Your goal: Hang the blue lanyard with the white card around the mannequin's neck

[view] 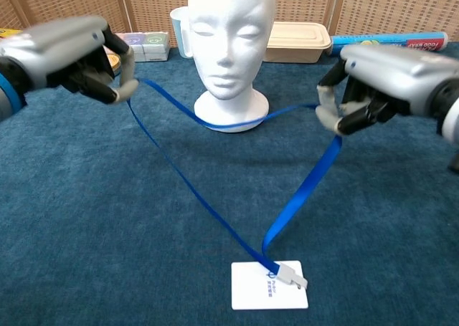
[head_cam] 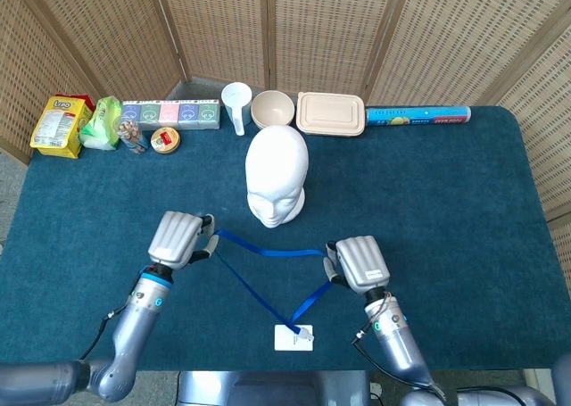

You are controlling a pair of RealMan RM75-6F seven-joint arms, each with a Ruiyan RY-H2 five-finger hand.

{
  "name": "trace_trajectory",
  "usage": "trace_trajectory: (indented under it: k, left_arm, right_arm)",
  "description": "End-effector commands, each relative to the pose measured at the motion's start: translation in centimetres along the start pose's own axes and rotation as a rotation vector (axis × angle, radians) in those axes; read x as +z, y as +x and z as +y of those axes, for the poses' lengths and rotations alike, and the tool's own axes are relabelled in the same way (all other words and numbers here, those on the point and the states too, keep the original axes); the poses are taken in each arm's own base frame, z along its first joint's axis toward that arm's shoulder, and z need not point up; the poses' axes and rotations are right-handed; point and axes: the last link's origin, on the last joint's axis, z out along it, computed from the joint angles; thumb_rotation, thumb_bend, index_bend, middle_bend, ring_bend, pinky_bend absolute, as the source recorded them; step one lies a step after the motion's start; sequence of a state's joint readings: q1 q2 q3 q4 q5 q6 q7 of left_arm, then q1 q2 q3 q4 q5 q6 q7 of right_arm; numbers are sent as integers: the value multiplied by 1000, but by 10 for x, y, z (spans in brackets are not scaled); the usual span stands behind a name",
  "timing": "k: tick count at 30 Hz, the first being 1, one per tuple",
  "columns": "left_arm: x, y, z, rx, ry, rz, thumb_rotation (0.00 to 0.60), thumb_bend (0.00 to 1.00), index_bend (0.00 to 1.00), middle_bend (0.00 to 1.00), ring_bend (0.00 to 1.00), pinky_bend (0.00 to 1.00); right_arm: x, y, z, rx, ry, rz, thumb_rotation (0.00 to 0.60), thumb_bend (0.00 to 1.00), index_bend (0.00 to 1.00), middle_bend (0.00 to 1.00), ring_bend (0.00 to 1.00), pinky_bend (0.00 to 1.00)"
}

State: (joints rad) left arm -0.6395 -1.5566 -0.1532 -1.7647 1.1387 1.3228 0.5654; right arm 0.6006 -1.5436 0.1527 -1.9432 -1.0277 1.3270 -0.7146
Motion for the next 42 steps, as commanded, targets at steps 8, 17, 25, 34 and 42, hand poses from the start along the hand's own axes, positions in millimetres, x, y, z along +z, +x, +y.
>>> trace_trajectory:
  k: [8,17,25,34,42]
  left_arm:
    - [-13,64,7,-92,-42,158,552,484,664,1000,1000,1000]
    - [-6,107,11,-116,-55,250,550,484,670,1000,1000,1000]
    - [14,140,7,-127,-30,319,551,483,670,1000,1000,1000]
    - [38,150,2,-125,6,329,555,483,670,1000,1000,1000]
    - [60,149,-6,-126,60,302,555,483,670,1000,1000,1000]
  right_arm:
    - [-4,66,-6,99,61,142,520,594,682,1000,1000,1000]
    - [5,106,-5,177,94,207,516,597,682,1000,1000,1000]
    - [27,134,1,275,98,235,516,599,682,1000,1000,1000]
    - [56,152,2,292,95,242,517,599,682,1000,1000,1000]
    - [79,155,1,291,78,207,519,600,682,1000,1000,1000]
